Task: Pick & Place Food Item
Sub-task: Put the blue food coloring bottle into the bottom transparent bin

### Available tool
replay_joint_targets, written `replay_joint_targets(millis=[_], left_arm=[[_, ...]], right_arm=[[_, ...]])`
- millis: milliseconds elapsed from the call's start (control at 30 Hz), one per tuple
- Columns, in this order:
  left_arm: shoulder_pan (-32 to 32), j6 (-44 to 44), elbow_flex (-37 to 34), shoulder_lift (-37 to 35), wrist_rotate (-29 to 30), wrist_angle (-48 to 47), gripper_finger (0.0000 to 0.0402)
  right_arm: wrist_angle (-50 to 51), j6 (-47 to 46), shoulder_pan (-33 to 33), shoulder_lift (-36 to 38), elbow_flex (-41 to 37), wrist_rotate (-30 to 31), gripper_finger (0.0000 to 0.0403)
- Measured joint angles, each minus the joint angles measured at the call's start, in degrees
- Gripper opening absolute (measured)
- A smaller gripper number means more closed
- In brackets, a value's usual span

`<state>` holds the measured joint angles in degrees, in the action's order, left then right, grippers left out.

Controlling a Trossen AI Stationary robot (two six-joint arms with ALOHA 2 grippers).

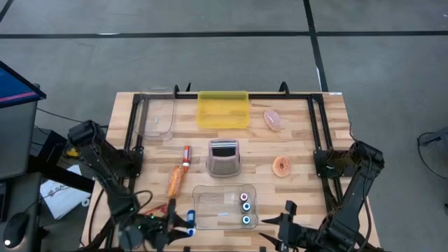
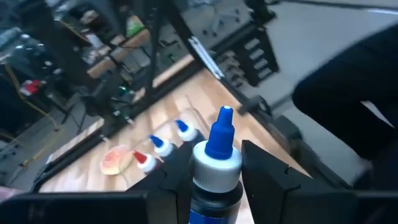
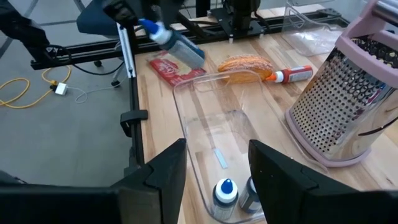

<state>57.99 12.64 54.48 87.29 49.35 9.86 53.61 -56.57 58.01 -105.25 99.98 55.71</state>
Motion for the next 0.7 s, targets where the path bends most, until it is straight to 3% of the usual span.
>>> replay_joint_targets(millis=[167, 367, 500, 700], left_arm=[[-5.2, 7.8, -7.8, 0.0, -7.5, 25.2, 0.0104], [-12.7, 4.3, -17.5, 0.0, -14.2, 46.8, 0.0104], [-18.0, -2.3, -22.2, 0.0, -16.8, 53.8, 0.0104], [-24.0, -10.7, -23.3, 2.9, -23.2, 54.8, 0.0104]], right_arm=[[0.4, 0.1, 0.5, 0.0, 0.0, 0.5, 0.0164], [0.7, 0.5, 0.8, 0.0, 0.0, 0.5, 0.0164], [1.7, 0.6, 0.9, 0.0, 0.0, 0.5, 0.0164], [1.9, 1.1, 0.8, 0.0, 0.0, 0.5, 0.0164]])
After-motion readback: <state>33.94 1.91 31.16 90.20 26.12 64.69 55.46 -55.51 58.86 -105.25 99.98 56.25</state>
